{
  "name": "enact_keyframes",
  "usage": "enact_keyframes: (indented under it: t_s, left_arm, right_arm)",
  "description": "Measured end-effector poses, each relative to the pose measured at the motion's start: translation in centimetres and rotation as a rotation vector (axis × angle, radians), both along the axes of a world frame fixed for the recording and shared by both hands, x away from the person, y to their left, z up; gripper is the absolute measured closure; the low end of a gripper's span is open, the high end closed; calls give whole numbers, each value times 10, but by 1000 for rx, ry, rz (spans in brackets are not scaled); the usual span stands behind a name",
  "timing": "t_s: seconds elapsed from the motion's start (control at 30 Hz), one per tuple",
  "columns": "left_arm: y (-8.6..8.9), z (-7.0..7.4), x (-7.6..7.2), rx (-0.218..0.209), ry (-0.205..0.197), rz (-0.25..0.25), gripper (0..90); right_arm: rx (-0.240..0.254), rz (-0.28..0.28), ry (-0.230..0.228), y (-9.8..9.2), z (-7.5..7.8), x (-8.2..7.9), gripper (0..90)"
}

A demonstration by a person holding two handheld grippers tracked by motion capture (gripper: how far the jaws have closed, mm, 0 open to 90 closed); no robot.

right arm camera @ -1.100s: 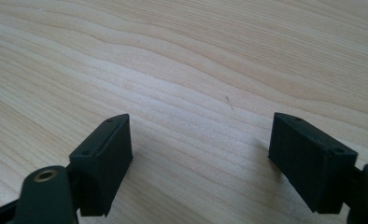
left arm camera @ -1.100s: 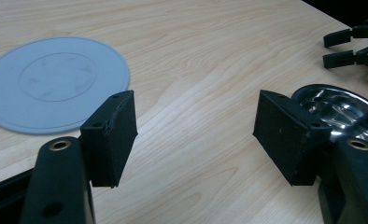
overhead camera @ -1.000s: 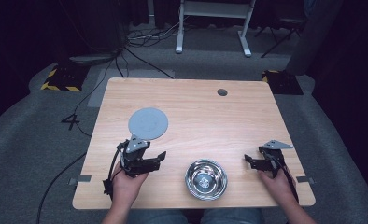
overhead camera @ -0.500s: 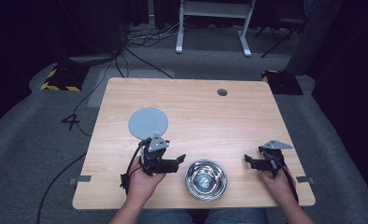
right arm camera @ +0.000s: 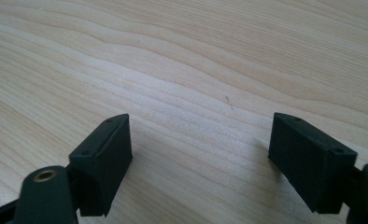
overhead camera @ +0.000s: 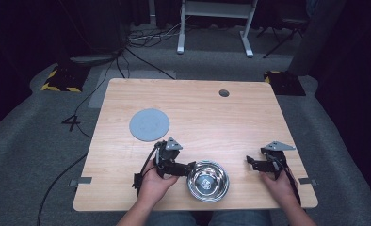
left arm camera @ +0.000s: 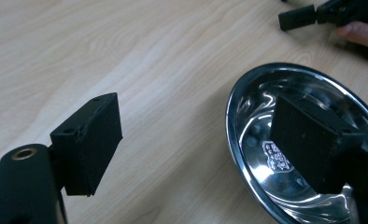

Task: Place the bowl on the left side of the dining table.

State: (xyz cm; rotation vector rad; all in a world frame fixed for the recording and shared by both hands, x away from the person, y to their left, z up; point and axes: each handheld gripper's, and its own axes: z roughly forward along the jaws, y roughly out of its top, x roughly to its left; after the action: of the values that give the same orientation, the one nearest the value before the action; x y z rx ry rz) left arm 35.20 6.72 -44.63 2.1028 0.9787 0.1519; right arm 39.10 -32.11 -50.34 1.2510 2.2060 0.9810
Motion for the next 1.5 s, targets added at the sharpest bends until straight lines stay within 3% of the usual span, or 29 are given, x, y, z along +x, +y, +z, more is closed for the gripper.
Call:
enact_keyframes:
  t_s: [0.03,0.13,0.17,0.37,0.43,0.7,0.77,0.83,0.97,1.07,1.3,1.37,1.5]
  left_arm:
    - [-4,-3,0,20,11,-7,231]
    - [-8,-7,2,41,36,-15,257]
    - [-12,-12,3,33,80,-21,268]
    - [-18,-21,7,71,139,-46,298]
    - [-22,-25,7,102,153,-48,311]
    - [-30,-32,5,169,170,-87,380]
    - [-32,-30,3,216,156,-77,419]
    - [-33,-30,3,199,165,-94,443]
    - [-37,-30,-1,206,164,-96,502]
    - [-39,-29,-2,221,140,-104,569]
    - [-44,-29,-6,218,165,-149,715]
    - [-45,-28,-8,243,156,-119,751]
    - [-44,-28,-6,224,163,-124,770]
  right_arm:
    - [-2,2,-2,0,0,0,215]
    - [-1,1,-1,0,0,0,215]
    - [-2,3,-3,0,0,0,215]
    - [-2,2,-3,0,0,0,215]
    - [-1,1,-1,0,0,0,215]
    - [-2,2,-1,0,0,0,215]
    - [-2,2,-3,0,0,0,215]
    - [-1,1,-1,0,0,0,215]
    - [0,0,0,0,0,0,215]
    - [-1,1,-1,0,0,0,215]
    - [-2,2,-2,0,0,0,215]
    - [-1,1,0,0,0,0,215]
    - [-2,1,-1,0,0,0,215]
